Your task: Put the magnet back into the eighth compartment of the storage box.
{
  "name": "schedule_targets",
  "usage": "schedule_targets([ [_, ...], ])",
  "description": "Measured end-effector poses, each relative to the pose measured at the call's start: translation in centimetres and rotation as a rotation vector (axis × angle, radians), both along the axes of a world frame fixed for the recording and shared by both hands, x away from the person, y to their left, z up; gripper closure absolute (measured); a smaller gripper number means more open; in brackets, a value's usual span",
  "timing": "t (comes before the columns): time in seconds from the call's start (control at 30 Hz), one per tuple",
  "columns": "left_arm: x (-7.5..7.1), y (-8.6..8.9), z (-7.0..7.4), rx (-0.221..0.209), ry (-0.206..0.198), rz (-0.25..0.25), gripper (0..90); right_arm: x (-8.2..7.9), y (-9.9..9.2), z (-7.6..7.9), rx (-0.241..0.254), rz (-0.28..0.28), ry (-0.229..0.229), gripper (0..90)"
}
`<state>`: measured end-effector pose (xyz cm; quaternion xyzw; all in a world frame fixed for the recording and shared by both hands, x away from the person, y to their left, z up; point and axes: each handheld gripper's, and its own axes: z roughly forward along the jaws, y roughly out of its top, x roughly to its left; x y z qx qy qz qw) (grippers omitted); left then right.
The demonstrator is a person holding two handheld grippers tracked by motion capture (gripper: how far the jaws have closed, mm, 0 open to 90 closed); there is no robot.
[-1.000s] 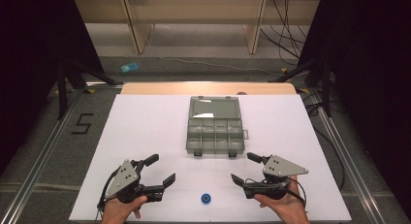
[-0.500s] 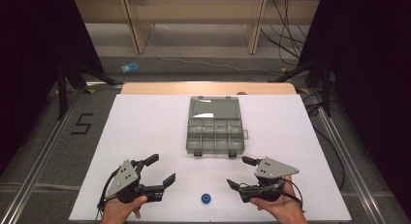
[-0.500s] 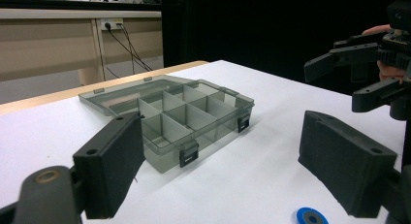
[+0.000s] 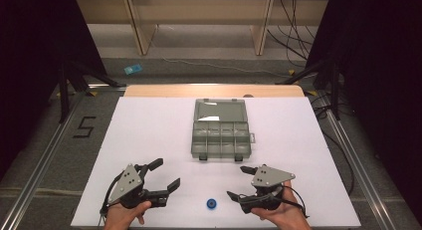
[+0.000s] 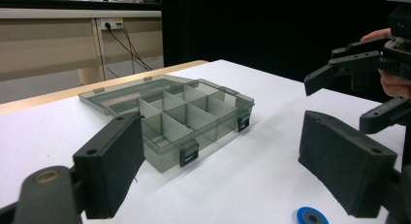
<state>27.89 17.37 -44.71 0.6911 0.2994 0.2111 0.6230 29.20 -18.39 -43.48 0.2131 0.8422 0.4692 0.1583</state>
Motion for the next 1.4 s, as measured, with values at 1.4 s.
schedule_targets([
  [1.4,0.0,0.1,0.0,0.002,-0.002,0.0,16.2,1.5,8.9,-1.9,-0.522,0.298,0.228,34.8],
])
